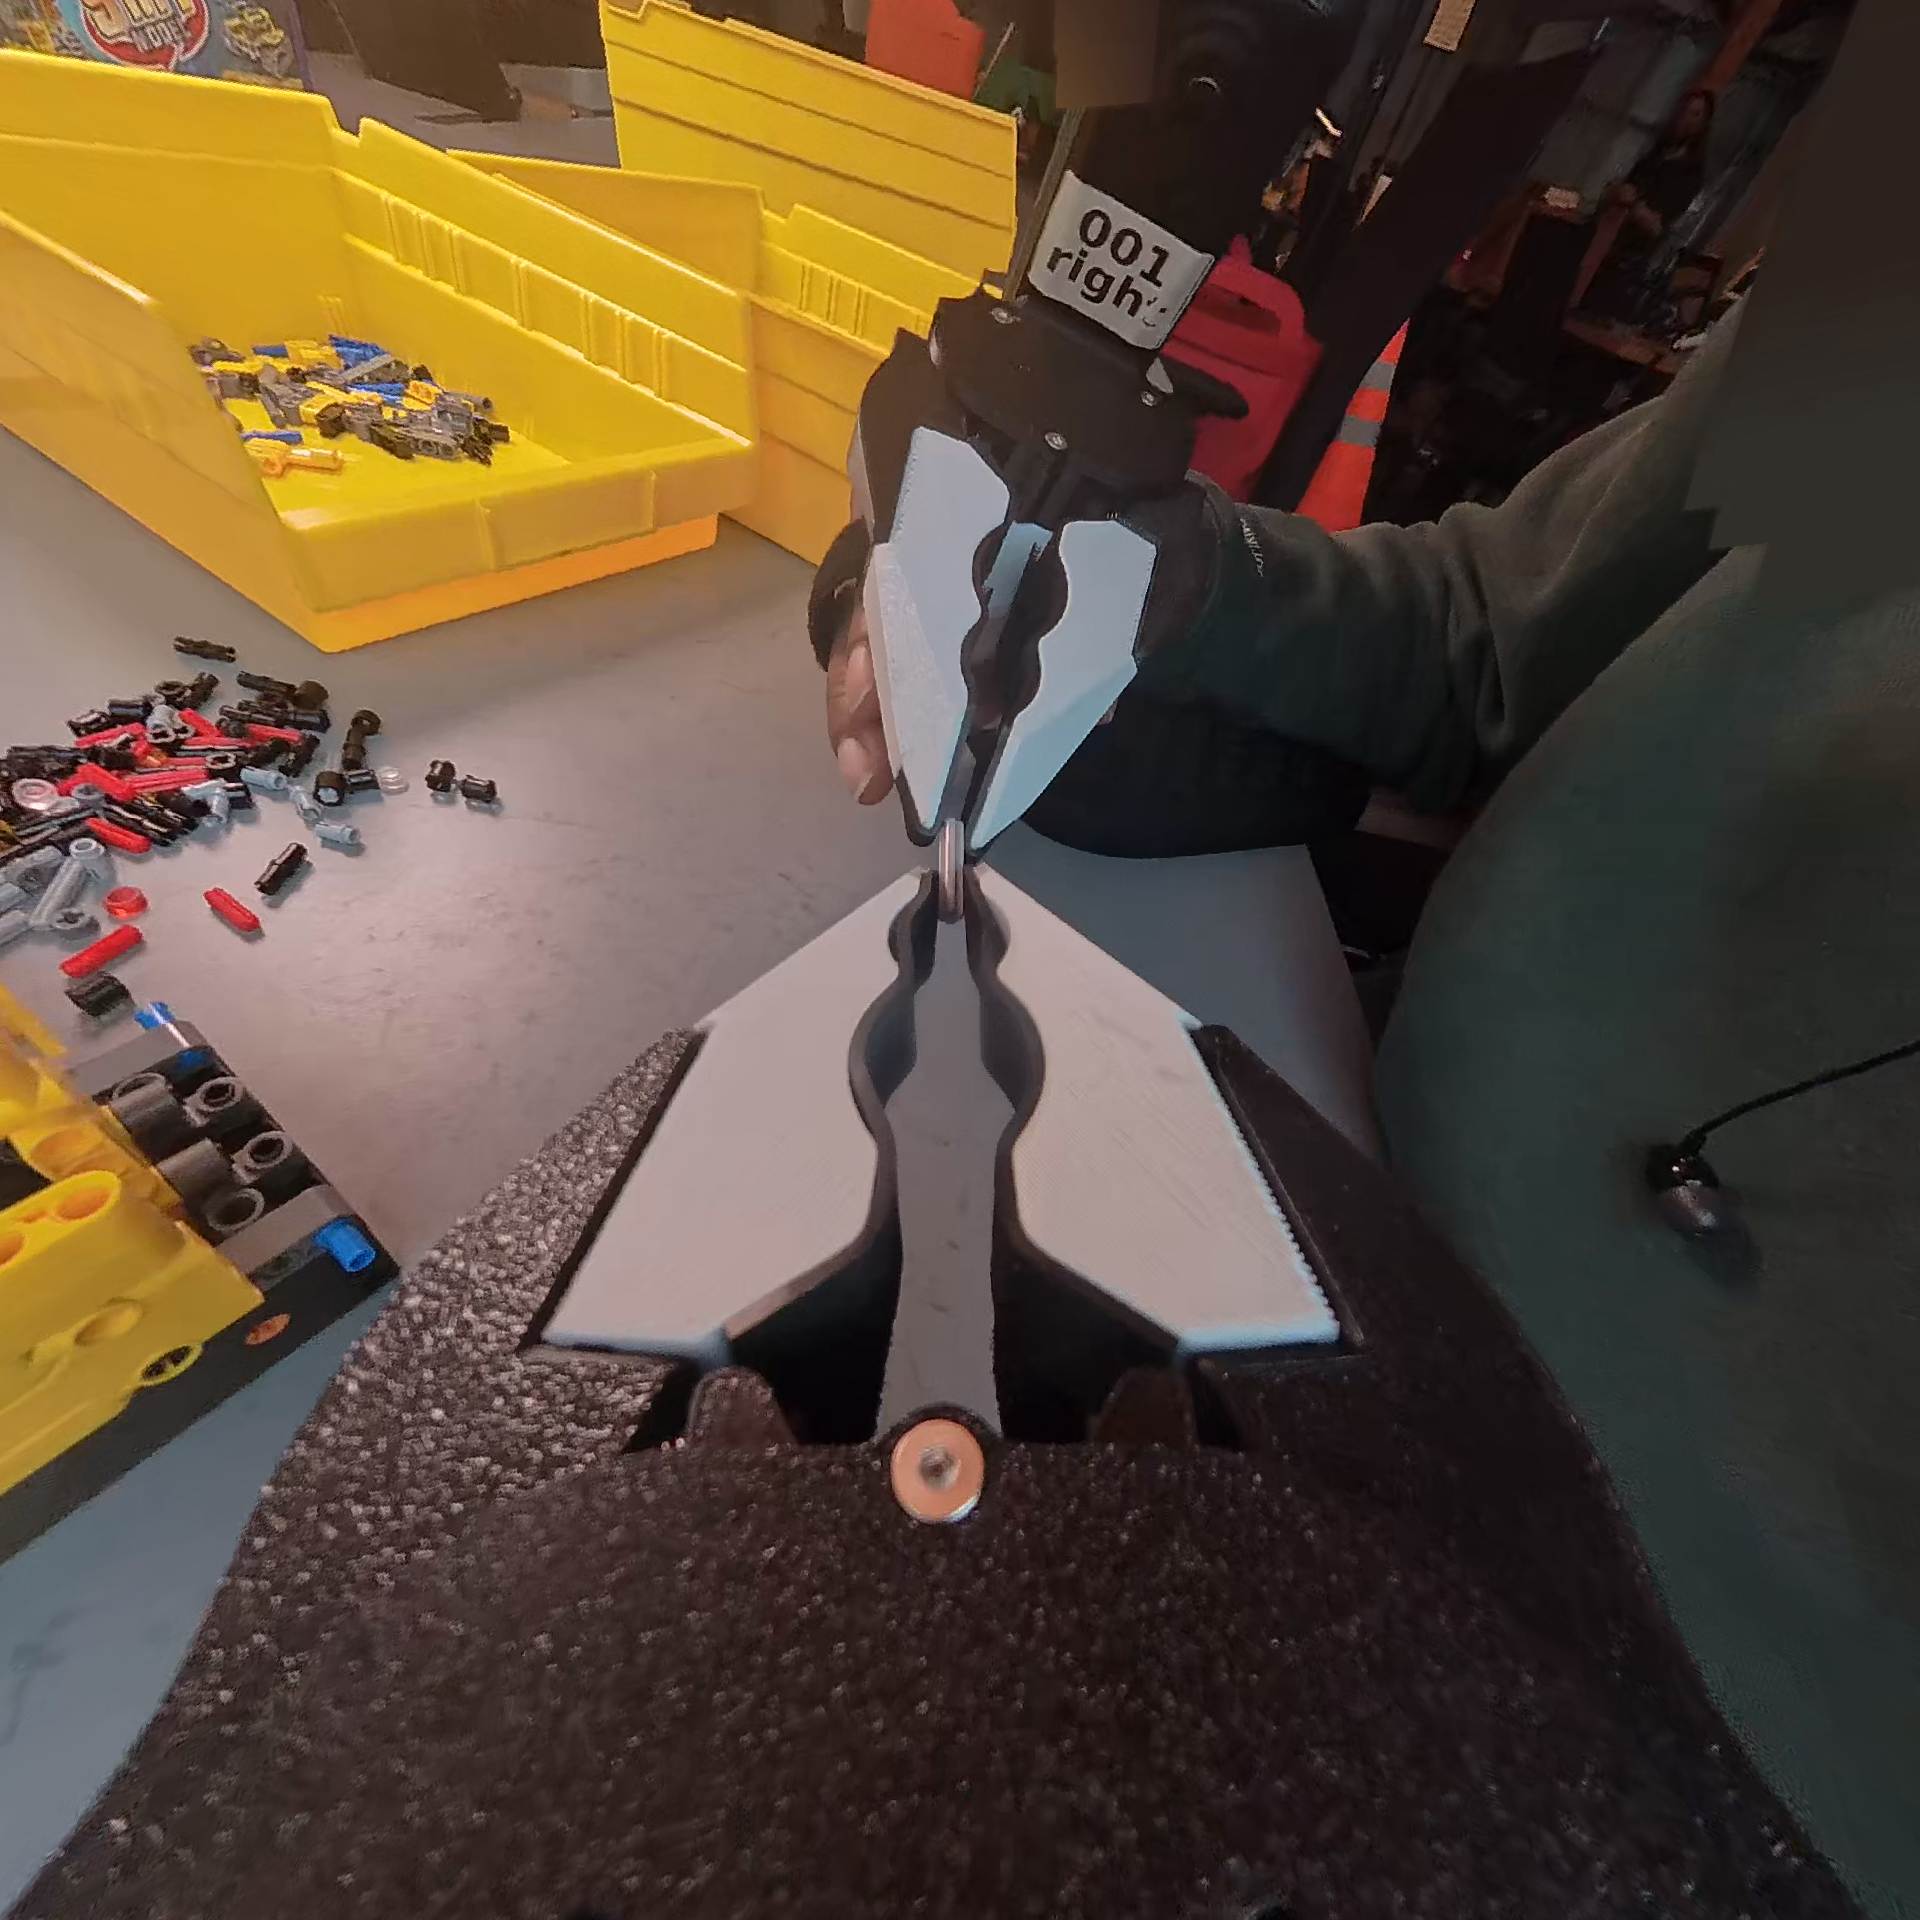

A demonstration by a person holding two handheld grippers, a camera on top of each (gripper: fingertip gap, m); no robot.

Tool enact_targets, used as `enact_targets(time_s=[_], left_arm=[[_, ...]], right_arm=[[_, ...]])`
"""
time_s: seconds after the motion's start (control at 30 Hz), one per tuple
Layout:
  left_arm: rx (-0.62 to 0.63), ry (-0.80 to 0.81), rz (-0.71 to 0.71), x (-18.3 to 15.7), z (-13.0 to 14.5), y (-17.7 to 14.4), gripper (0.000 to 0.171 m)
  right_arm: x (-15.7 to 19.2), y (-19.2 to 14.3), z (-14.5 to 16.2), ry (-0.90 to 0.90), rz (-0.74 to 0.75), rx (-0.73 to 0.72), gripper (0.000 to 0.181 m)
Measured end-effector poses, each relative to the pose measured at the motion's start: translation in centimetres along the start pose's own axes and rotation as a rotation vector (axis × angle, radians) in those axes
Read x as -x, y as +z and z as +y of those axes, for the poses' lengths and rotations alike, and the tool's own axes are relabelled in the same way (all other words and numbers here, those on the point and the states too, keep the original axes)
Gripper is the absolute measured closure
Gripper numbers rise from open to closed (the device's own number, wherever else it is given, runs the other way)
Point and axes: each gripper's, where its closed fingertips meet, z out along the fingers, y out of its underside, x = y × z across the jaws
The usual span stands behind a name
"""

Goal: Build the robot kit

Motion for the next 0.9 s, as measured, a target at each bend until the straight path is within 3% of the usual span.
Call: enact_targets(time_s=[0.33, 0.9], left_arm=[[0.007, 0.093, -0.009, -0.7, -0.1, 0.1, 0.168], [-0.003, 0.094, 0.007, -1.0, -0.2, -0.1, 0.167]], right_arm=[[0.8, 0.1, -0.4, 0.055, -0.06, -0.035, 0.176], [0.8, -0.2, -0.9, 0.075, -0.072, -0.06, 0.178]])
